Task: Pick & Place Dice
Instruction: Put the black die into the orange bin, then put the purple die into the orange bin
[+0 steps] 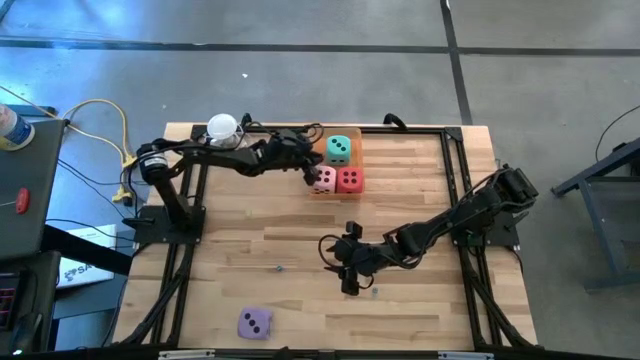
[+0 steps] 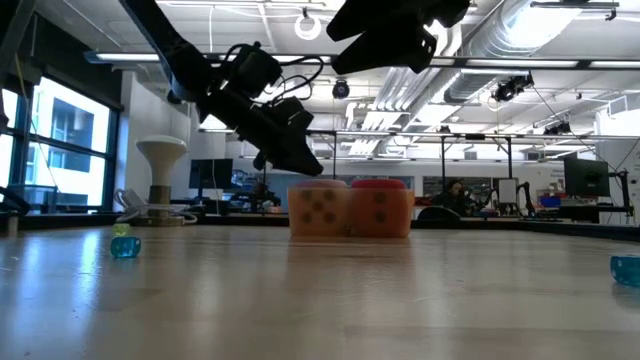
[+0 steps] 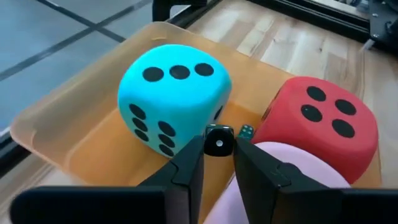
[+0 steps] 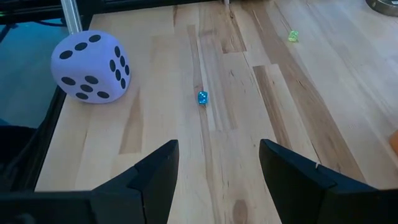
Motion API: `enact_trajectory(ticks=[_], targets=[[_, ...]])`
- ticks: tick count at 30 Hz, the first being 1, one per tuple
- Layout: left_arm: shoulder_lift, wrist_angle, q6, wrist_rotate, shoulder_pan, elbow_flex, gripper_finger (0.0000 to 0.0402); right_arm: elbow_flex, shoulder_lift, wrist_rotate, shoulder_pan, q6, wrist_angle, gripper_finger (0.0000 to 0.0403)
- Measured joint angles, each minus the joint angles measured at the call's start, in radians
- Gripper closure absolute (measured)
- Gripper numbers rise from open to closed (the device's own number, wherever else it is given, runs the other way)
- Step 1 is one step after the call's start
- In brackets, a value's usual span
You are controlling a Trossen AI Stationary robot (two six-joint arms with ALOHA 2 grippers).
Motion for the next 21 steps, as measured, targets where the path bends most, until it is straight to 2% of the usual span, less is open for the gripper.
enact_trajectory(ticks=[15,21], targets=[[0.007,0.021,-0.009,0.0,-0.001,0.001,0.022,0.0,0.0,0.0,0.0,0.0,0.0,0.0188],[-0.049,0.035,-0.043,0.02,-0.004,0.001,0.0211,0.0,0.0,0.0,0.0,0.0,-0.005,0.0188]])
